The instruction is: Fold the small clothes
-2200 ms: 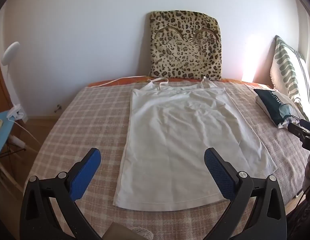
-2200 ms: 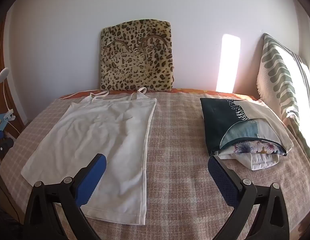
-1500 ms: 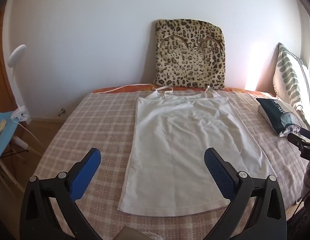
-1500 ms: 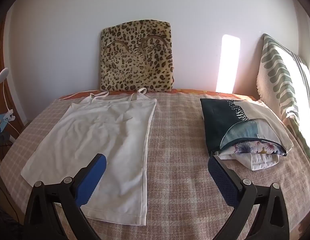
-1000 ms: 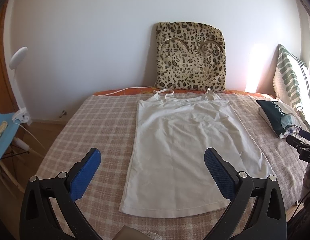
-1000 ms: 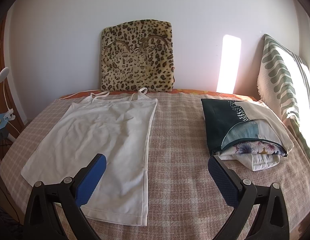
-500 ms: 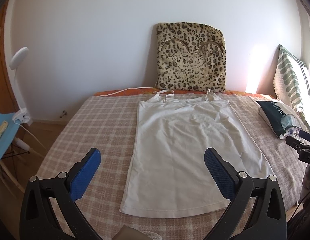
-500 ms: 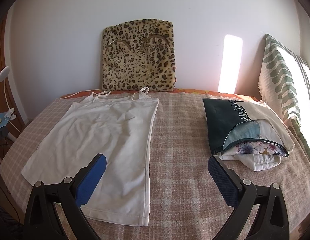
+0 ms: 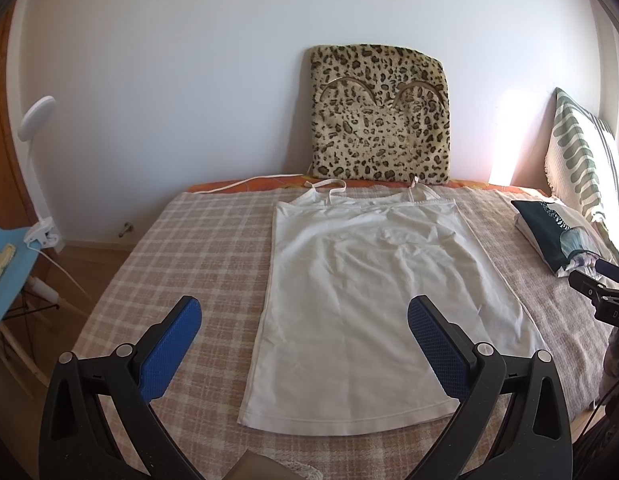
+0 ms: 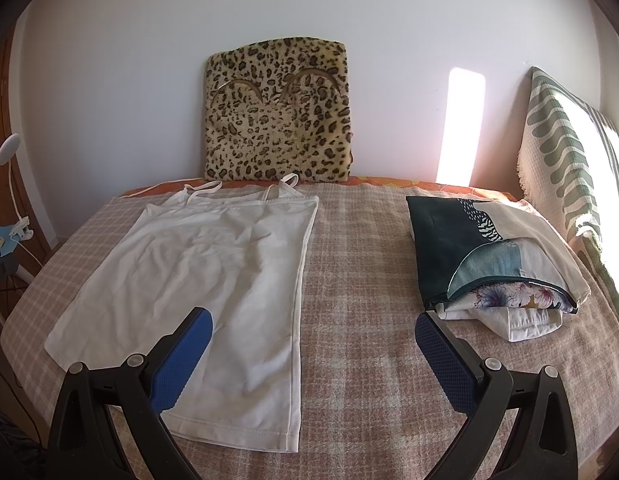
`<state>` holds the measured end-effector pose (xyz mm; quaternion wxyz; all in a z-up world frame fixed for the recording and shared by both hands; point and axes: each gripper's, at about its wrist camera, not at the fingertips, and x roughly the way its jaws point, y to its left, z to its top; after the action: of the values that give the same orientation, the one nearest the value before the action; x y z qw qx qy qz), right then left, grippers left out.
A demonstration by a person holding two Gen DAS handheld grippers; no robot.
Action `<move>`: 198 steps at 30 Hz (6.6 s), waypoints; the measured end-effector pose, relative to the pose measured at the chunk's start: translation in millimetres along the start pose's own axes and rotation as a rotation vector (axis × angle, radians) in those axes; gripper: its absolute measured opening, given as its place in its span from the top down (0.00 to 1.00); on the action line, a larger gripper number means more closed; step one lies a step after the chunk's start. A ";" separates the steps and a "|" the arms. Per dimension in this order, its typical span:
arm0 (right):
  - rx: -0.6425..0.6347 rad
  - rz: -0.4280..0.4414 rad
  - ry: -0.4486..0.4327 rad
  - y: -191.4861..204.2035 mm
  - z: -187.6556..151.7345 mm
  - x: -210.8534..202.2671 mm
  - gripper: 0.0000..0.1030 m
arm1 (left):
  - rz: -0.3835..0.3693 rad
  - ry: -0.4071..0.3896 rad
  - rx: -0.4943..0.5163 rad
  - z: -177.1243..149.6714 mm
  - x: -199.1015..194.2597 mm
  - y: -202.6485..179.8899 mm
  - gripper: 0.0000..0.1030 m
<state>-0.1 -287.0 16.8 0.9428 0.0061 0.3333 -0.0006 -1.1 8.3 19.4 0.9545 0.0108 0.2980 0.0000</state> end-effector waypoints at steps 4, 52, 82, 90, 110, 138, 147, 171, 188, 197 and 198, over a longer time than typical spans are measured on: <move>0.001 0.003 -0.001 -1.4 0.0 -0.2 0.00 | 0.002 -0.003 0.000 0.3 -0.3 -0.7 0.00; -0.117 0.208 -0.078 81.7 57.1 14.5 0.01 | -0.086 0.282 -0.173 -53.2 65.5 88.6 0.38; -0.189 0.472 0.489 299.3 164.1 292.0 0.30 | -0.307 0.430 -0.345 -84.3 93.2 98.1 0.72; -0.267 0.391 0.526 337.4 160.9 332.6 0.40 | -0.307 0.428 -0.330 -83.1 95.9 95.2 0.80; -0.389 0.220 0.494 336.2 170.9 356.4 0.92 | -0.353 0.361 -0.281 -66.2 93.4 70.3 0.97; -0.267 0.124 0.450 176.3 176.9 335.2 0.92 | -0.539 0.381 -0.032 -48.3 98.9 -47.3 0.98; -0.317 0.082 0.455 173.1 172.3 346.3 0.82 | -0.595 0.444 0.017 -57.0 105.8 -59.8 0.86; -0.033 0.117 0.244 -28.0 202.0 191.9 0.45 | -0.515 0.239 0.142 -43.5 65.2 -77.7 0.72; 0.134 0.262 0.318 -106.9 156.7 241.0 0.42 | -0.572 0.255 0.477 -70.2 72.8 -217.9 0.55; 0.169 0.270 0.344 -119.3 150.0 267.8 0.40 | -0.520 0.263 0.510 -73.7 81.4 -241.5 0.40; 0.165 0.268 0.347 -118.2 149.3 270.6 0.40 | -0.516 0.267 0.506 -73.6 83.0 -242.9 0.40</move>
<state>303.6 -406.2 -38.5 0.8593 0.1273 0.4855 0.0982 23.8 -232.5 -93.3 0.8431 0.1703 0.4031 -0.3125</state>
